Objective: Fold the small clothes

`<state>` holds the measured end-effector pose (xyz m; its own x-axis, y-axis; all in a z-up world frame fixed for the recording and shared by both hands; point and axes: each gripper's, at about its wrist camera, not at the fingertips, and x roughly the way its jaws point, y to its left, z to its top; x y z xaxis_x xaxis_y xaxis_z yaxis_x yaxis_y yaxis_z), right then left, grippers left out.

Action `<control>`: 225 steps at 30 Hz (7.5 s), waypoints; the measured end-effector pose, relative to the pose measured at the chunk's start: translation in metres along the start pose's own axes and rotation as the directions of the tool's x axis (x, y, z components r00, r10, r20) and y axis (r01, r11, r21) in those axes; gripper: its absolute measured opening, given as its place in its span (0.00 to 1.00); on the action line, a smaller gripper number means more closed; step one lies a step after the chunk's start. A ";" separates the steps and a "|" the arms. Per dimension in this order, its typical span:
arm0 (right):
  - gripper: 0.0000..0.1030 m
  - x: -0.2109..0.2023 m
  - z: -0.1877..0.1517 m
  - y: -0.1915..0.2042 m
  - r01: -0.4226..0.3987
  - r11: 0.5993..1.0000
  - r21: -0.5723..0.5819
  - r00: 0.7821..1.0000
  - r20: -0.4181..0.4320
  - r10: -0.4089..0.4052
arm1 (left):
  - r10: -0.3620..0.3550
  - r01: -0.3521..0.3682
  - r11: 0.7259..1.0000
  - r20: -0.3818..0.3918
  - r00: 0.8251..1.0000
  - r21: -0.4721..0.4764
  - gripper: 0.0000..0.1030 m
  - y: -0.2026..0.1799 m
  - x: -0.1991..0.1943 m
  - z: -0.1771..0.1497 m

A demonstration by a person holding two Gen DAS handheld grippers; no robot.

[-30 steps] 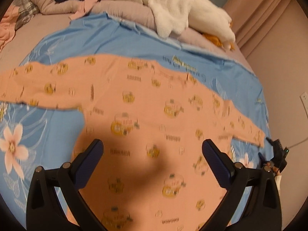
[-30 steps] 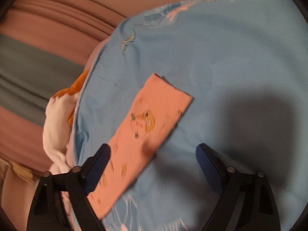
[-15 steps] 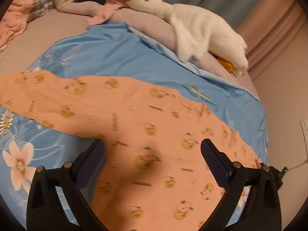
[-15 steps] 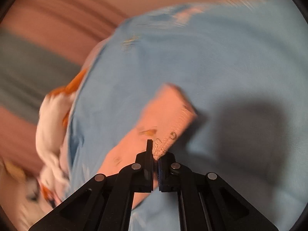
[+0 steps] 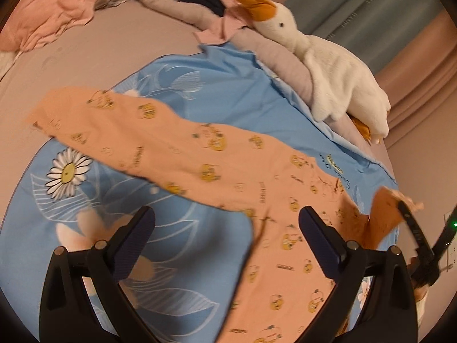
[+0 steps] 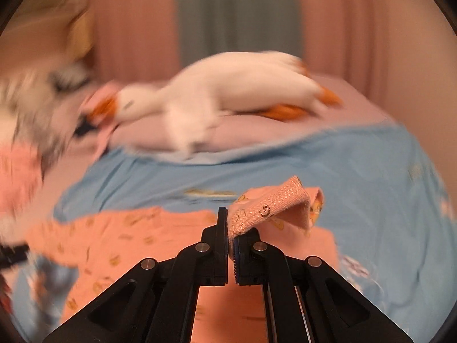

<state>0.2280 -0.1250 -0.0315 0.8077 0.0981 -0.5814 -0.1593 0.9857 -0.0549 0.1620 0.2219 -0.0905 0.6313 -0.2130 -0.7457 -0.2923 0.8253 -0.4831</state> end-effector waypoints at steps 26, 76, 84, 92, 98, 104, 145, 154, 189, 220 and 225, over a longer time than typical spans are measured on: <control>0.33 0.059 -0.073 0.229 -0.059 0.800 -0.597 0.998 -0.066 0.025 | -0.001 0.001 1.000 0.002 1.000 -0.024 0.98 0.035 -0.005 0.008; 0.12 0.052 -0.081 -0.040 -0.120 0.990 0.074 0.980 -0.149 0.130 | -0.203 0.202 0.976 -0.008 0.979 -0.082 0.99 0.019 0.035 0.002; 0.12 0.079 -0.104 -0.028 -0.081 0.988 0.135 0.953 -0.279 0.116 | -0.197 0.218 0.896 0.092 0.976 -0.387 0.99 0.122 0.017 0.014; 0.12 0.041 -0.076 -0.006 -0.128 0.989 0.068 0.978 -0.156 0.137 | -0.221 0.372 0.755 0.325 0.920 -0.540 0.99 0.173 0.013 0.038; 0.12 0.046 -0.069 0.027 -0.185 0.982 0.034 0.972 -0.140 0.188 | -0.210 0.428 0.690 0.405 0.890 -0.584 0.77 0.192 0.014 0.058; 0.12 0.070 -0.061 0.072 -0.285 0.958 -0.002 0.943 -0.177 0.280 | -0.106 0.309 0.716 0.341 0.934 -0.626 0.14 0.204 0.017 0.053; 0.26 0.055 -0.116 -0.056 -0.323 0.715 0.620 0.897 -0.040 0.440 | -0.201 0.308 0.735 -0.240 0.950 0.604 0.80 -0.220 0.109 -0.150; 0.26 0.038 -0.083 0.038 -0.358 0.925 0.130 0.917 -0.138 0.375 | -0.139 0.142 0.887 -0.039 0.990 0.438 0.91 -0.096 0.049 -0.102; 0.33 0.061 -0.127 -0.088 -0.224 0.703 0.676 0.944 -0.030 0.329 | -0.139 0.156 0.940 -0.079 0.987 0.303 0.91 -0.066 0.064 -0.081; 0.15 0.080 -0.067 -0.024 -0.183 0.968 0.171 0.942 -0.250 0.223 | -0.015 0.111 0.883 -0.209 0.978 0.457 0.47 -0.094 0.117 -0.071; 0.14 0.124 -0.071 -0.040 0.007 0.983 0.182 0.950 -0.307 0.050 | -0.041 0.135 0.895 -0.223 0.974 0.425 0.47 -0.088 0.114 -0.068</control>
<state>0.2943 -0.1621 -0.1595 0.5851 0.1004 -0.8047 -0.0477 0.9948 0.0895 0.2113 0.0893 -0.1644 0.4671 -0.3578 -0.8086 0.1285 0.9322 -0.3383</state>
